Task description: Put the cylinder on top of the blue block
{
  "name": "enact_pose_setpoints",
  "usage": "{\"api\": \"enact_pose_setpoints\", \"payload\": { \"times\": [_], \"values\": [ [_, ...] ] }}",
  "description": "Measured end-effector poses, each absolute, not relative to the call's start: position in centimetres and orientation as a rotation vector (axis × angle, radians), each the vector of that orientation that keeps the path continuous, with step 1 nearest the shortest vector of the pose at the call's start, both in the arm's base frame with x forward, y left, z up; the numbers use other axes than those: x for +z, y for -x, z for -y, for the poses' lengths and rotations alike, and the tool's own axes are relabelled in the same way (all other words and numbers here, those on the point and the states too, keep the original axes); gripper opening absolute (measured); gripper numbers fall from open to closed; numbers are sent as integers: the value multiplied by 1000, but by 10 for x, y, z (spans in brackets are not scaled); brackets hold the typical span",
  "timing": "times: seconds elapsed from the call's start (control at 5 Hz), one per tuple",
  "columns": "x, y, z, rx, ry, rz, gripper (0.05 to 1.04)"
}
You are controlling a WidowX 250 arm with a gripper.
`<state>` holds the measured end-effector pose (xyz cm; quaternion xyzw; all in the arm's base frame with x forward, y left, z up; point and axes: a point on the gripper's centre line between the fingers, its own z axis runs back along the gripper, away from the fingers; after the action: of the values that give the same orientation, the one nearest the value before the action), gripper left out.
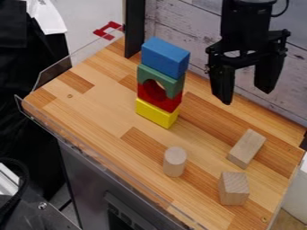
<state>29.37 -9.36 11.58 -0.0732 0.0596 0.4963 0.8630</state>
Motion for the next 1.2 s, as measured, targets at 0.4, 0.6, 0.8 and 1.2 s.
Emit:
{"api": "enact_pose_setpoints", "payload": {
  "times": [0.4, 0.6, 0.8, 1.2],
  "values": [
    [99, -272, 82, 1189, 99, -107, 999],
    [103, -255, 78, 1274, 98, -71, 999],
    [100, -236, 74, 1309, 65, -100, 999],
    [88, -235, 75, 1304, 60, -159, 999]
  ]
}}
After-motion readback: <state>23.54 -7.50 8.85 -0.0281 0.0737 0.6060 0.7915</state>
